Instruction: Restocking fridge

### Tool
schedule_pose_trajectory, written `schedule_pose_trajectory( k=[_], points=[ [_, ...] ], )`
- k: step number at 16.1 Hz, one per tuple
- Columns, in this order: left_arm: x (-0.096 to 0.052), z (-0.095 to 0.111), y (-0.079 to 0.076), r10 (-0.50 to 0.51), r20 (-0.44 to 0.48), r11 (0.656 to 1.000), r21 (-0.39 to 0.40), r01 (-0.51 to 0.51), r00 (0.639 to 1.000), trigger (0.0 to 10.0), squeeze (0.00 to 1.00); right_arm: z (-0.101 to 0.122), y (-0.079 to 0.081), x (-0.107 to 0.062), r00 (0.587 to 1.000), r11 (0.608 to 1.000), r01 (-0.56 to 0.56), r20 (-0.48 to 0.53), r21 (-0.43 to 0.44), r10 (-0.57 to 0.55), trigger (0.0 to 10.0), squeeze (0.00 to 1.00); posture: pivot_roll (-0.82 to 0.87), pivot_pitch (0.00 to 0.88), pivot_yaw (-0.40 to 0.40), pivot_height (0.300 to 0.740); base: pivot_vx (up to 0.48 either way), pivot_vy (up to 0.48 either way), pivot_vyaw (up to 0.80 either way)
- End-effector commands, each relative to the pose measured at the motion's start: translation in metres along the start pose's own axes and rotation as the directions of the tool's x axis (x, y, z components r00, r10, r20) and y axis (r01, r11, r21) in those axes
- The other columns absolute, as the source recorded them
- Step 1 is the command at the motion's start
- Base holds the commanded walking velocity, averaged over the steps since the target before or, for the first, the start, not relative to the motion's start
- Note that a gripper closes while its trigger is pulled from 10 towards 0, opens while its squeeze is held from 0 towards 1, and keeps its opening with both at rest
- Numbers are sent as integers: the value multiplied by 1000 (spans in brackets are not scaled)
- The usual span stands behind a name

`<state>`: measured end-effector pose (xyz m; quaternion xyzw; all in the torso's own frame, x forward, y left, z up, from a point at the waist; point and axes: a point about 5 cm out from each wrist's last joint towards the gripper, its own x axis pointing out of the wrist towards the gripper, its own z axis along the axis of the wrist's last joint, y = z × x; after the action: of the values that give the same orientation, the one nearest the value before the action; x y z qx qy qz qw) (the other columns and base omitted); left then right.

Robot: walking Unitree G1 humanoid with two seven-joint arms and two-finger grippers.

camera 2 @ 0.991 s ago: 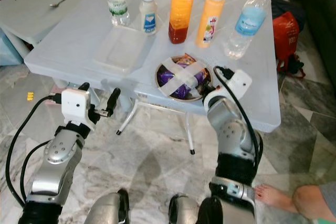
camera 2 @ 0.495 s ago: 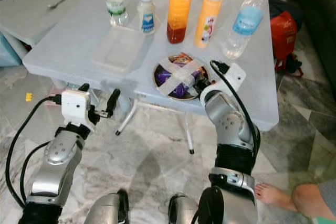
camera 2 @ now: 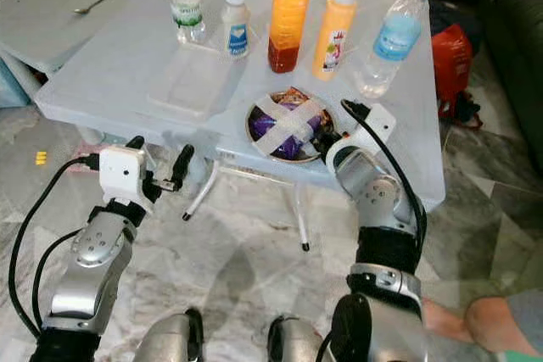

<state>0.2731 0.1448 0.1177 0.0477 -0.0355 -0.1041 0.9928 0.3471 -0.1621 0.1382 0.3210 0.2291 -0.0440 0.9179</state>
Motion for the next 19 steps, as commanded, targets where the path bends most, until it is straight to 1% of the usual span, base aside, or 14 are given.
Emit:
schedule_pose_trajectory(
  k=[1,4,6,7,8,10,12,13,14,16,17,18,19],
  points=[
    [-3,0,-1,2,-1,1000,7,-2,1000,10000,0,-34,-23,6,980,995,101,-170,-4,-100,0,0,28,168,-43,740,0,0,0],
    [-4,0,-1,5,-3,1000,6,-5,1000,10000,0,-34,-24,7,980,995,97,-175,12,-94,0,0,27,169,-45,740,0,0,0],
    [-4,0,-2,5,-2,1000,6,-5,1000,10000,0,-40,-31,8,972,993,115,-207,20,-108,0,0,29,172,-48,740,0,0,0],
    [-4,0,-1,9,0,1000,7,-9,1000,10000,0,-48,-34,8,961,991,117,-258,61,-97,0,0,30,174,-51,740,0,0,0],
    [-5,1,0,18,4,1000,6,-18,1000,10000,0,-50,-37,9,956,990,129,-274,65,-106,0,0,30,174,-52,740,0,0,0],
    [-5,0,0,18,2,1000,6,-18,1000,10000,0,-48,-43,10,958,986,150,-256,71,-128,0,0,33,177,-53,740,0,0,0],
    [-6,0,0,17,2,1000,4,-17,1000,10000,0,-45,-44,9,960,984,164,-241,65,-144,0,0,32,176,-54,740,0,0,0],
    [-6,0,-1,4,2,1000,-11,-4,1000,10000,0,-39,-49,6,959,973,215,-206,87,-194,0,0,26,177,-55,740,0,0,0],
    [-7,0,-2,2,1,1000,-13,-2,1000,10000,0,-37,-51,3,958,968,233,-194,88,-213,0,0,25,175,-55,740,0,0,0],
    [-9,-2,-2,5,-4,1000,-13,-5,1000,10000,0,-39,-53,-6,957,967,242,-185,79,-224,0,0,8,173,-53,740,0,0,0],
    [-11,-5,-3,-1,-16,1000,-23,1,1000,10000,0,-45,-53,-15,964,976,216,-166,33,-208,0,0,1,167,-50,740,0,0,0],
    [-12,-8,-5,-23,-22,999,-48,22,999,10000,0,-48,-53,-20,970,980,199,-144,3,-196,0,0,0,165,-50,740,0,0,0],
    [-12,-10,-5,-27,-29,998,-52,25,999,10000,0,-55,-57,-28,976,981,187,-100,-51,-191,0,0,-7,146,-38,740,0,0,0]
  ],
)
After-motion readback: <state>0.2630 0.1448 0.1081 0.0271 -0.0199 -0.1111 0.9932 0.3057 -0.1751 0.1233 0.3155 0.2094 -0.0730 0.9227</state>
